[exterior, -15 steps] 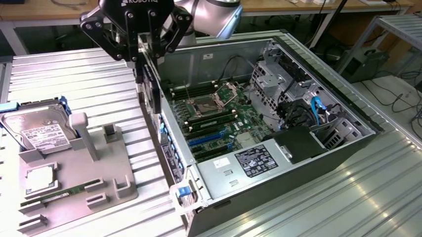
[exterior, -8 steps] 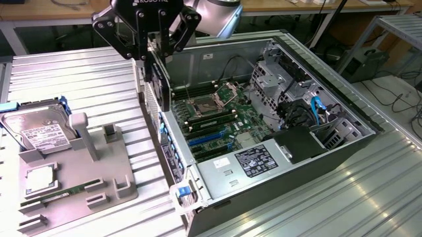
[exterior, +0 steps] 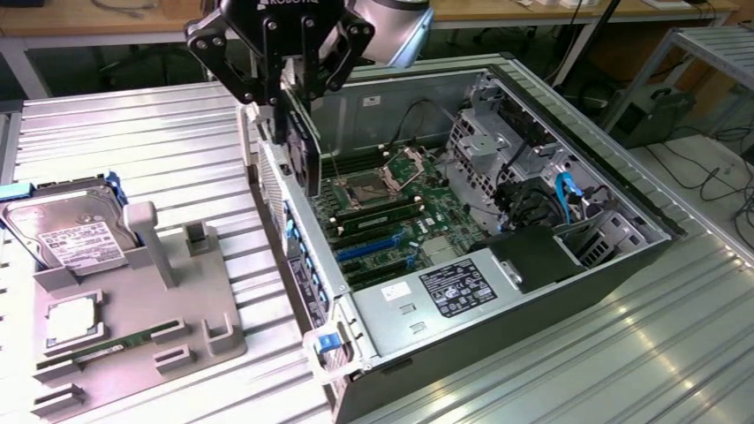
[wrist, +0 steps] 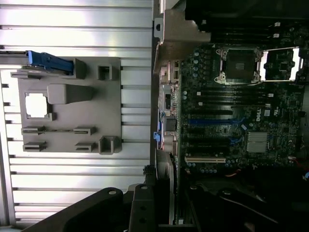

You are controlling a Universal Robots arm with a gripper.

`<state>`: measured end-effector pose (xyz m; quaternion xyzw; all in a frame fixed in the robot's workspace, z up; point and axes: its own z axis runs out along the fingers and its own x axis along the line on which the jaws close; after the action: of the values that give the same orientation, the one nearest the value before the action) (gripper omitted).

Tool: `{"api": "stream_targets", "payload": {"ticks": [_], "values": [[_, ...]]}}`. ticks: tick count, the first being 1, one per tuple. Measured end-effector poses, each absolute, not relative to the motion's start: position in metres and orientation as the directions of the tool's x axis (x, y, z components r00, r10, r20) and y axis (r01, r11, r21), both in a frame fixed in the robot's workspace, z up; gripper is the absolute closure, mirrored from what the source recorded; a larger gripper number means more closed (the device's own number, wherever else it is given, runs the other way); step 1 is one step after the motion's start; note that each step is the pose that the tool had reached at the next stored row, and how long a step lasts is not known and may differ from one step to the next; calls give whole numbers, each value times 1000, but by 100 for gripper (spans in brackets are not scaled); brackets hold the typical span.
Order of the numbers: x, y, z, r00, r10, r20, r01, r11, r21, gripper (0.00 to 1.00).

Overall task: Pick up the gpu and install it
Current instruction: 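Pick up the gpu and move the gpu toward the slot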

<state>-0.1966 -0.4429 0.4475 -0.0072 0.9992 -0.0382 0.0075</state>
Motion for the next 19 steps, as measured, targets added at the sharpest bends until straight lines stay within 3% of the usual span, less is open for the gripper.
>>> {"api": "stream_targets", "payload": {"ticks": [19], "values": [[-161,-443,448,-1000,-15,-15,-14,997,-77,73]]}}
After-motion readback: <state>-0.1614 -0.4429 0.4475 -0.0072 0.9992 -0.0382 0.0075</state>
